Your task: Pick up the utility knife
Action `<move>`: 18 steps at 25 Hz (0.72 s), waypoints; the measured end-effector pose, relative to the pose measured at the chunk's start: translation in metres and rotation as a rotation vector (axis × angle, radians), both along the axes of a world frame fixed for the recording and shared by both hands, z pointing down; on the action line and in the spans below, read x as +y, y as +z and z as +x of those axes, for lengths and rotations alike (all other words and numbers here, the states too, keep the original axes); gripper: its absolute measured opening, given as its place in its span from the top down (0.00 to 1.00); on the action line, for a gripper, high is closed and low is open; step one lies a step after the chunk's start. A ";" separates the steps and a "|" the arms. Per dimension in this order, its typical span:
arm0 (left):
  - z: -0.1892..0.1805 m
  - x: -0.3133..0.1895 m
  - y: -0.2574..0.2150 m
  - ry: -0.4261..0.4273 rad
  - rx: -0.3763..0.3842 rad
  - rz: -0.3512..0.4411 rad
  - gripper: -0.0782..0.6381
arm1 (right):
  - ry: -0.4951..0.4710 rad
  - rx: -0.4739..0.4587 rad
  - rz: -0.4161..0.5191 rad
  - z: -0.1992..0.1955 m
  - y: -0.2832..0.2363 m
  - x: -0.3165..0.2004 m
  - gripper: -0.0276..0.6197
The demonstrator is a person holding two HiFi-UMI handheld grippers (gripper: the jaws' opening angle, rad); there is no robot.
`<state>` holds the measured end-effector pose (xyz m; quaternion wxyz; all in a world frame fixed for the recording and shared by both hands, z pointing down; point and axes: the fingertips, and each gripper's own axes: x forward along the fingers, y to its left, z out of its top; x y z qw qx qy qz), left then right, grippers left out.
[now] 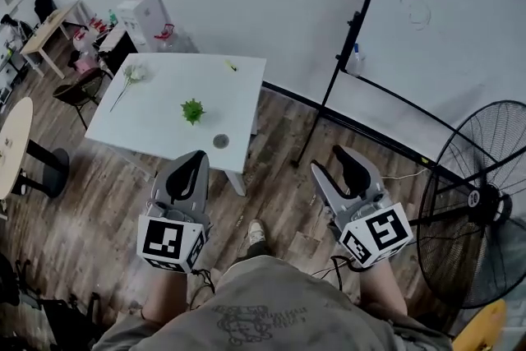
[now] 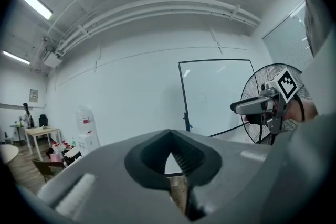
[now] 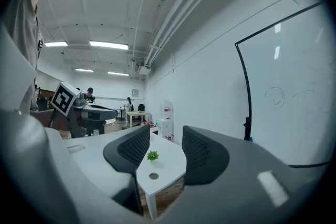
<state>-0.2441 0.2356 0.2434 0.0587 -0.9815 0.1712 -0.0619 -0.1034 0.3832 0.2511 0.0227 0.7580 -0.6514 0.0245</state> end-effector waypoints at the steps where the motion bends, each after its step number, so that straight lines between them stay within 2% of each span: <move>1: 0.008 -0.010 0.001 0.006 -0.004 -0.004 0.89 | 0.001 0.001 -0.009 0.006 0.001 -0.013 0.63; 9: 0.055 -0.097 0.003 0.021 -0.011 -0.001 0.89 | 0.011 -0.006 -0.024 0.048 0.000 -0.101 0.64; 18: 0.077 -0.154 0.009 -0.017 -0.021 -0.005 0.89 | -0.036 -0.022 -0.041 0.069 0.013 -0.165 0.64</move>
